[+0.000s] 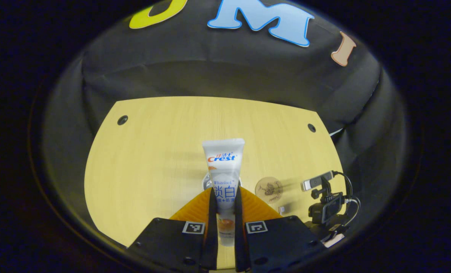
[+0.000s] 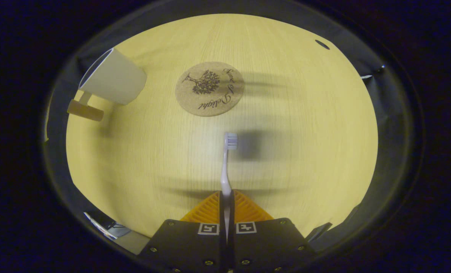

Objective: Put the toothbrush and toothpaste on the desktop into the cup, then pick up the cup and place it on the coaster on the desktop.

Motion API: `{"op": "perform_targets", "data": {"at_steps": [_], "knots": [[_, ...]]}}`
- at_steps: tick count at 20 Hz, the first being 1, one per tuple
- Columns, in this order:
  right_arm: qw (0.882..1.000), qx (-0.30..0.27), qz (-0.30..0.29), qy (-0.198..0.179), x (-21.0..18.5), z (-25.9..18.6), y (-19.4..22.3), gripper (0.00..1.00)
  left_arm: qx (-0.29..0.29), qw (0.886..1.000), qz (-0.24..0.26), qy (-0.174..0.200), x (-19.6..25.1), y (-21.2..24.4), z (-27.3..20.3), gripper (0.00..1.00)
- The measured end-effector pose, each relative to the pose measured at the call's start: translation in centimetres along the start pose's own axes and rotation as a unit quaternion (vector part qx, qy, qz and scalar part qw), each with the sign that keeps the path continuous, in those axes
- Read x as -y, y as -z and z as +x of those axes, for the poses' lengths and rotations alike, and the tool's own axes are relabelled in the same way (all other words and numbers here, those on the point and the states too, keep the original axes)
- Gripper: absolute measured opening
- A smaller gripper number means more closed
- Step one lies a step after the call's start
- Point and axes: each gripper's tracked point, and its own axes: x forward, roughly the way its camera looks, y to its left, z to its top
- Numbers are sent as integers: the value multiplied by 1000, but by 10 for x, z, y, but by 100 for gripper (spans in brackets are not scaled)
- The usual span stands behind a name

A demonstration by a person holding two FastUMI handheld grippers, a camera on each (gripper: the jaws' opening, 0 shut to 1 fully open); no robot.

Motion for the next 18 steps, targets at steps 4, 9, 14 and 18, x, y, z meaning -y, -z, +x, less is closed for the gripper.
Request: {"op": "perform_targets", "data": {"at_steps": [4, 9, 14, 18], "knots": [[1000, 1, 0, 2, 0, 0, 0, 1, 13, 1000, 11, 0, 0, -20, 25, 25], [1000, 3, -2, 1, 0, -1, 0, 1, 62, 997, 35, 4, 3, -52, 57, 25], [1000, 2, -2, 2, 0, 0, 1, 2, 109, 994, 23, 1, -5, -66, 81, 25], [1000, 0, 0, 2, 0, 0, 1, 2, 151, 988, 29, 6, -6, -69, 86, 25]]}}
